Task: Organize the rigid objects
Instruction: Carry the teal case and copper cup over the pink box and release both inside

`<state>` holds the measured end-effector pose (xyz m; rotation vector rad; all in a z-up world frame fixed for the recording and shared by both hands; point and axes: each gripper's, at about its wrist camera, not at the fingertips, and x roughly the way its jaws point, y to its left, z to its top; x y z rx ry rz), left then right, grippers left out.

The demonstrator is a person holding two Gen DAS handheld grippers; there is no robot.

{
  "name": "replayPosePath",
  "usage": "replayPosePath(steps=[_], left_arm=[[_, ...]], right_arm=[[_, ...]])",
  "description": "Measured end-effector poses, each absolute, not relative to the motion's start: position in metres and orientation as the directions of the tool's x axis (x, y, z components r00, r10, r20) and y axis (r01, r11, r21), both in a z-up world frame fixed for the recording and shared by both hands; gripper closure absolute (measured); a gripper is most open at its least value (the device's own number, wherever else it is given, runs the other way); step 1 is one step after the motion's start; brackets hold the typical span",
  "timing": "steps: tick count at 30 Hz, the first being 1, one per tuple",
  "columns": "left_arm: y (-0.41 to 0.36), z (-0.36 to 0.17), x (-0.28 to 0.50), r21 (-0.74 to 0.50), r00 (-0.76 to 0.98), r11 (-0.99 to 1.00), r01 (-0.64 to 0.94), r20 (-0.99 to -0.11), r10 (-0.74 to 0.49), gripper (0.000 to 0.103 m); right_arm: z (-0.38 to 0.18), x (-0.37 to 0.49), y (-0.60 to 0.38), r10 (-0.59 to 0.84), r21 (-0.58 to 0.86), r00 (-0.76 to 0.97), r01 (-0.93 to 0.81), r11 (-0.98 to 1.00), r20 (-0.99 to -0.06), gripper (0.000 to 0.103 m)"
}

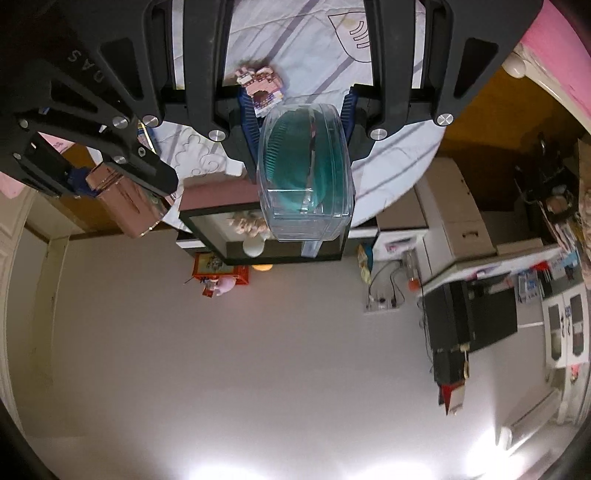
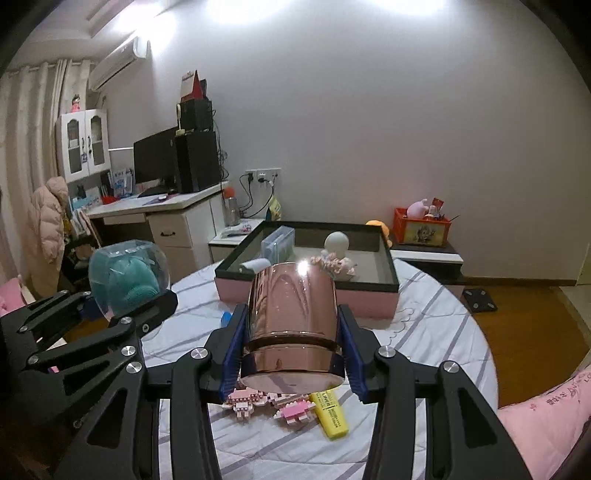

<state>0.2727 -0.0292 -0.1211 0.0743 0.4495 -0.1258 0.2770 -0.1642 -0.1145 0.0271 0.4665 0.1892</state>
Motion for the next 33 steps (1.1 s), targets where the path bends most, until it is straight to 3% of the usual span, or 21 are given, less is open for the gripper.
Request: replayPosePath(steps=[15,26,33], left_arm=[[-0.046,-0.102,0.270,0.089,0.920,0.987,0.136,-0.381,-0.092,0.066],[-0.072,-0.081,0.328,0.159,0.942,0.977,0.143,-0.325,-0.085,0.066],[-0.089,-0.089,0.417,0.149,0.902,0.968,0.203,-0.414,-0.126,0.066]], right_arm=[[-0.096,0.271,-0.177,0.181,0.080,0.899,-0.163,0.983,-0.398,0.055],[-0.078,0.324,-0.190,0.159,0.063,0.917,-0.146,0.987,-0.366,0.055],[-0.078,0.390,-0.199,0.138,0.043,0.899,-0.132,0.990,-0.415,0.055]])
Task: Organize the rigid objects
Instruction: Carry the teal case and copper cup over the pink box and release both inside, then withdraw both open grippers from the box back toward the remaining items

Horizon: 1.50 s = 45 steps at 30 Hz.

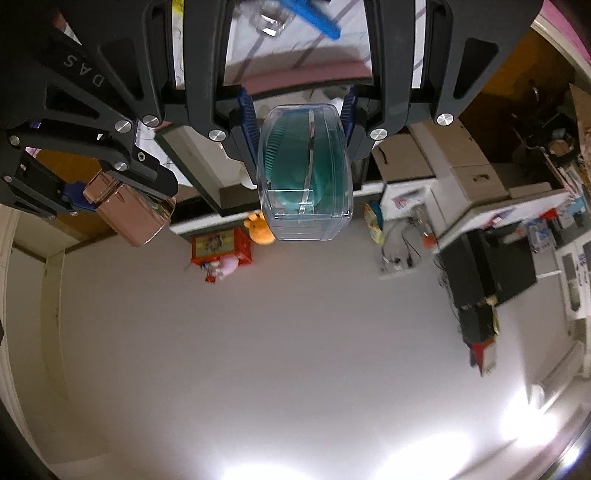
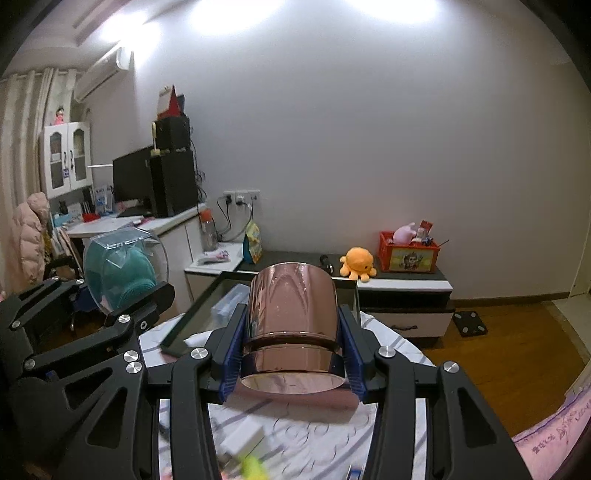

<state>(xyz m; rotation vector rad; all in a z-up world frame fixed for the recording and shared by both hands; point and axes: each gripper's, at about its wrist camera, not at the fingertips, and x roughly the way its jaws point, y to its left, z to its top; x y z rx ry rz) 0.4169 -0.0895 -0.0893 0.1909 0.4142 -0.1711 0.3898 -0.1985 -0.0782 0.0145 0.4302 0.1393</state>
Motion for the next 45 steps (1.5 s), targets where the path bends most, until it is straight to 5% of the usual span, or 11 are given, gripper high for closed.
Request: replayPosePath(steps=[10,21,25,29,31,45], left_arm=[[-0.107,-0.170,0.531,0.085,0.727,0.959,0.271,-0.670,-0.146,0.066],[-0.111,-0.208,0.555,0.130,0.689,0.964,0.230,-0.722,-0.067,0.060],[-0.100,-0.193,0.548,0.122,0.724,0.975,0.187,-0.688,-0.053,0.042],[-0.080,-0.167,0.528,0.122,0.774,0.982,0.146,-0.632,-0.037,0.018],[-0.070,-0.150,0.511,0.127,0.809,0.984,0.127,-0.587,-0.029,0.011],[-0.023,-0.098,0.326,0.050,0.942,0.989,0.141,-0.312,-0.119,0.000]], right_arm=[[-0.146,0.498,-0.212,0.092,0.013,0.789,-0.106,0.994,-0.607,0.055],[-0.192,0.528,-0.211,0.023,-0.045,0.714,-0.076,0.996,-0.700,0.054],[-0.187,0.521,-0.213,0.014,-0.040,0.732,-0.056,0.998,-0.681,0.054],[-0.166,0.506,-0.216,-0.026,-0.066,0.772,-0.020,0.998,-0.636,0.022],[-0.152,0.494,-0.219,-0.010,-0.046,0.794,-0.023,0.999,-0.607,0.020],[-0.086,0.329,-0.202,0.125,0.009,0.909,-0.132,0.991,-0.398,0.013]])
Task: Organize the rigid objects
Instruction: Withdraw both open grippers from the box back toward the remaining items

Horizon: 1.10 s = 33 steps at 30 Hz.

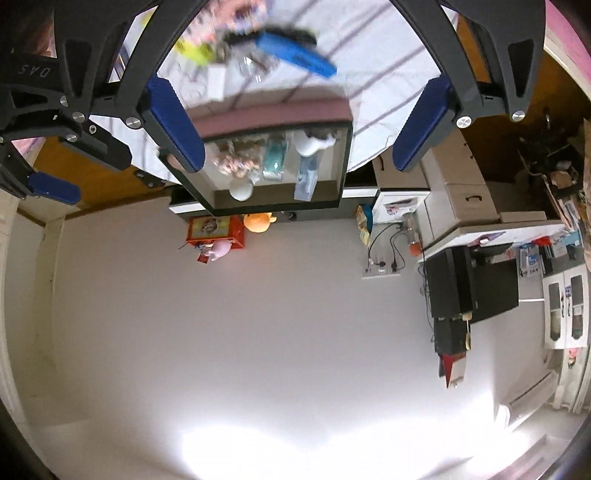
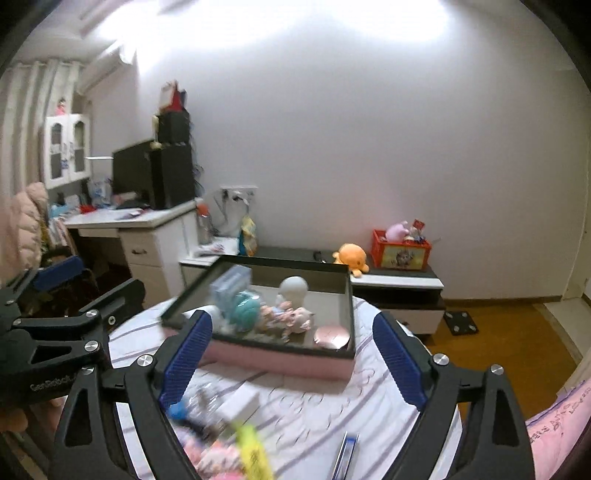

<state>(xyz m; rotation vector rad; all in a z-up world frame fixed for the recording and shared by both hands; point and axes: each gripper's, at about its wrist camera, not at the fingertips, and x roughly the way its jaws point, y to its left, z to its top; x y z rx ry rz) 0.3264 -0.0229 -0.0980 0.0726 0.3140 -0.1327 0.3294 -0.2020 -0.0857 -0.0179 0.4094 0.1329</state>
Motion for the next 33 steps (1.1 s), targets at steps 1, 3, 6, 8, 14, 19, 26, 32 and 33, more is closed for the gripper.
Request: replayPosePath(steps=[1,3,6,8,14,19,26,32,33], left_arm=[[-0.023,-0.098,0.317,0.058,0.943,0.989,0.137,-0.313,-0.112,0.000],[-0.023,-0.097,0.293,0.086,0.954,0.989,0.119,-0.288,-0.090,0.000],[-0.021,-0.097,0.257,0.094,0.965,0.991,0.094,-0.254,-0.067,0.000],[-0.019,-0.096,0.243,0.085,0.966,0.991,0.101,-0.247,-0.077,0.000],[-0.022,-0.088,0.211,0.110,0.978,0.990,0.084,-0.198,-0.061,0.000],[-0.023,-0.085,0.198,0.120,0.985,0.990,0.068,-0.168,-0.047,0.000],[-0.021,-0.088,0.195,0.113,0.985,0.992,0.050,-0.172,-0.030,0.000],[-0.020,-0.099,0.203,0.103,0.976,0.993,0.053,-0.216,-0.029,0.000],[-0.019,-0.105,0.208,0.090,0.968,0.994,0.062,-0.249,-0.038,0.000]], right_arm=[[-0.085,0.321,-0.200,0.133,0.011,0.908,-0.140,0.990,-0.397,0.013],[-0.086,0.297,-0.195,0.149,-0.001,0.913,-0.162,0.987,-0.380,0.013],[-0.086,0.271,-0.190,0.138,-0.022,0.924,-0.156,0.988,-0.356,0.013],[-0.085,0.251,-0.189,0.127,-0.033,0.934,-0.147,0.989,-0.334,0.013],[-0.083,0.209,-0.189,0.082,-0.028,0.959,-0.094,0.995,-0.269,0.013],[-0.079,0.194,-0.194,0.084,-0.007,0.965,-0.088,0.996,-0.250,0.013],[-0.080,0.192,-0.191,0.081,-0.010,0.963,-0.087,0.996,-0.258,0.013],[-0.086,0.201,-0.192,0.100,0.009,0.953,-0.102,0.995,-0.287,0.012],[-0.090,0.204,-0.193,0.104,0.014,0.948,-0.104,0.994,-0.301,0.012]])
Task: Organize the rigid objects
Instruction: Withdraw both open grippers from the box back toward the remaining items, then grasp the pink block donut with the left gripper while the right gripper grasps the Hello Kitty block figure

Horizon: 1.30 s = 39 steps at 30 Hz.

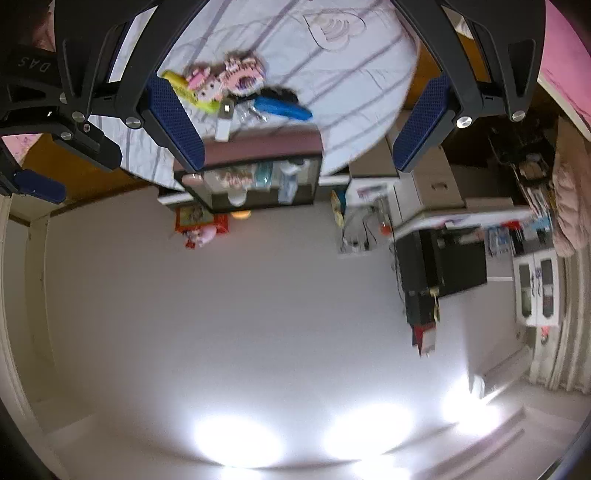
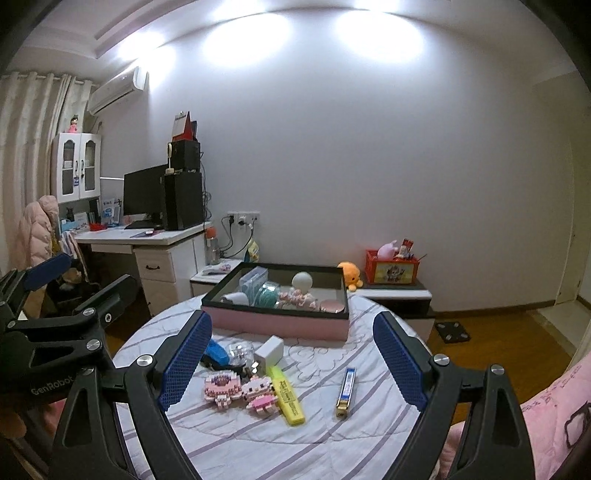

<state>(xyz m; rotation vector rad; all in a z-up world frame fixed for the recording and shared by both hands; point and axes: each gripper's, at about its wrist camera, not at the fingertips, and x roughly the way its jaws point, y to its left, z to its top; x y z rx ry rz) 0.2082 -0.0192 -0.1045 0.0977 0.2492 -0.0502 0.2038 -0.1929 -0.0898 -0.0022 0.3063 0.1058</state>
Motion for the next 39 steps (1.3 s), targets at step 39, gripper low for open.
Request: replayPosePath(steps=[39], left_arm=[[-0.055,-0.248,0.348,0.020,0.634,0.971,0.240,-0.761,-0.141,0.038]], right_arm=[[-0.219,0.294,-0.228,0.063,0.067,0.728,-0.023,0.997,-0.682,0.013]])
